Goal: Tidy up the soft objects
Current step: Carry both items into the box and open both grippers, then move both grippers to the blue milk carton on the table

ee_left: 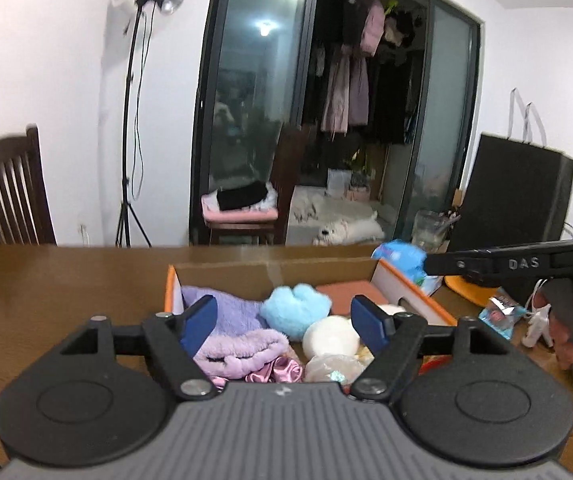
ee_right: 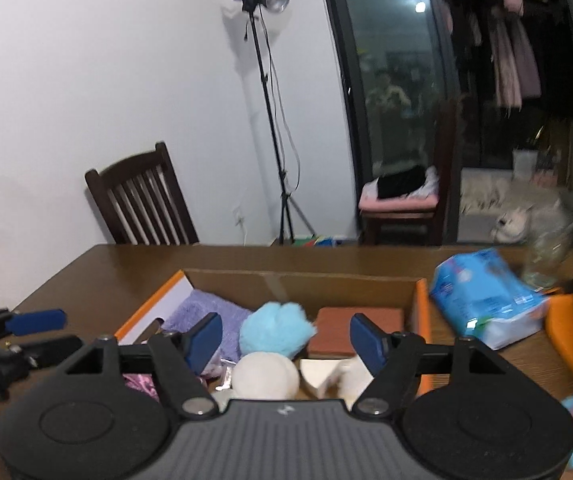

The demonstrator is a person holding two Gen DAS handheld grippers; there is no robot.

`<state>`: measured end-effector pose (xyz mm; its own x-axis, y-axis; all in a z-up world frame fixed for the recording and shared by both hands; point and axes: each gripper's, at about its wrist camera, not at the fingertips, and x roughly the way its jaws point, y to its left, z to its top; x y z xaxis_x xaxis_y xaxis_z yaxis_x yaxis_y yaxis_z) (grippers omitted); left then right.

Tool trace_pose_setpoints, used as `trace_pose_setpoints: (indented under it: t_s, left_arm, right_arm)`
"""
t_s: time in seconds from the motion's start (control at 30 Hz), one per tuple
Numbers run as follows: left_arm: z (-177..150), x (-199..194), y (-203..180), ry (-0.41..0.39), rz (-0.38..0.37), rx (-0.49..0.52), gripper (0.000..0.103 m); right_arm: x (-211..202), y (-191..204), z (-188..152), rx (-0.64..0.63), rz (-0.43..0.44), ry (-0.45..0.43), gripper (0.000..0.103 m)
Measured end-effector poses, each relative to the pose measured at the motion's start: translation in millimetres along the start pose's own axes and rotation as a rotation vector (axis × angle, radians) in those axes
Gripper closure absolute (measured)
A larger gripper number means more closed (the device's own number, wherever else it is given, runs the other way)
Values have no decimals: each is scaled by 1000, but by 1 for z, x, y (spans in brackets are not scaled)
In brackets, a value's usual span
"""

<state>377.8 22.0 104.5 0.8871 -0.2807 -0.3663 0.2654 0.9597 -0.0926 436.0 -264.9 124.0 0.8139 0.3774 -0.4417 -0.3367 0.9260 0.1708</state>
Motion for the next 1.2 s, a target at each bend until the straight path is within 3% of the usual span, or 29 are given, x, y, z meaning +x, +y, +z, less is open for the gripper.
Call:
trace_pose_setpoints:
  t_s: [0.3,0.53,0.67,0.8,0.93,1.2]
  left_arm:
    - [-3,-91,-32,-101,7,26,21]
    - [-65,-147,-63,-113,5,7,19]
    - [-108,-168,-81,-99,-2,-11,18]
    - [-148,-170,-88,-17,-40,-69,18]
    - [-161,-162,-87,40,-38,-76,18]
    - [-140,-116,-73,66,-58,-139,23]
  right_arm:
    - [-105,19,-27,-57,-15,-79,26]
    - [-168,48,-101,-113,23,-121,23]
    - [-188,59,-148,-81,24,-102,19]
    - [-200,62,-194,-16,24,-63,19]
    - [-198,58,-218,36,28,-12,19]
    - [-168,33,-202,116,20,-32,21]
